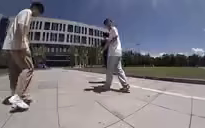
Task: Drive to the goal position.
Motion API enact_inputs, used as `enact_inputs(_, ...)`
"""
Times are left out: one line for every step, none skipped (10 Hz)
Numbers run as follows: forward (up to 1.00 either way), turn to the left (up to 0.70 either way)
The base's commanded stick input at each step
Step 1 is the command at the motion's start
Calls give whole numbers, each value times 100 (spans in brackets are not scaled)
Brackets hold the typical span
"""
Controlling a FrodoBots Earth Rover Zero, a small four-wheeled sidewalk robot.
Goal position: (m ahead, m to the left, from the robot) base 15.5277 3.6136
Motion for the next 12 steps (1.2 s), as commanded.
enact_inputs(9, 0)
enact_inputs(9, 0)
enact_inputs(9, 0)
enact_inputs(9, 0)
enact_inputs(9, 0)
enact_inputs(9, 0)
enact_inputs(9, 0)
enact_inputs(9, 0)
enact_inputs(9, 0)
enact_inputs(9, 0)
enact_inputs(9, 0)
enact_inputs(9, 0)
